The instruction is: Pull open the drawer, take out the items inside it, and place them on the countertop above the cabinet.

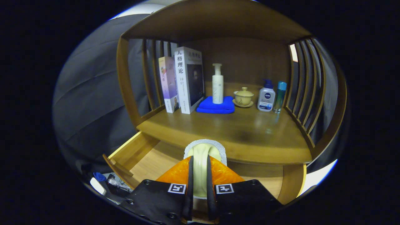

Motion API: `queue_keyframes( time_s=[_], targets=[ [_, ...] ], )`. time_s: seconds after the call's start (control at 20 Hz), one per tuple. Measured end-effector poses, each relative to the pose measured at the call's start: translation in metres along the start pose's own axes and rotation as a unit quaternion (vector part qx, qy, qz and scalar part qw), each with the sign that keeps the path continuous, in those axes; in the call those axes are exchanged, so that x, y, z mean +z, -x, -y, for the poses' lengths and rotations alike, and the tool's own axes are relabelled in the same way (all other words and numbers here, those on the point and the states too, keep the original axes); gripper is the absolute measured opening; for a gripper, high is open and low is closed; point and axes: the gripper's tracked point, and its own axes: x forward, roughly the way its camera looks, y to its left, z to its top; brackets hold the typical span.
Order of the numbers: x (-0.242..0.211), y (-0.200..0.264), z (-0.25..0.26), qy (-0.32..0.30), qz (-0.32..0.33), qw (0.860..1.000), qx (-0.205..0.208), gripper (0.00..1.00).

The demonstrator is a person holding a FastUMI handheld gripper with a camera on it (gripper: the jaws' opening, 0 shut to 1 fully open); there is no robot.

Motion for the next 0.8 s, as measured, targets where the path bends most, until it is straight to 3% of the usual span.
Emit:
queue_keyframes(
  time_s=[0.45,0.8],
  targets=[
    [0.073,-0.034,0.037,-0.049,0.031,0.998,-0.030,0.20],
    [0.072,-0.090,0.052,-0.123,-0.004,0.992,-0.039,0.21]
  ],
)
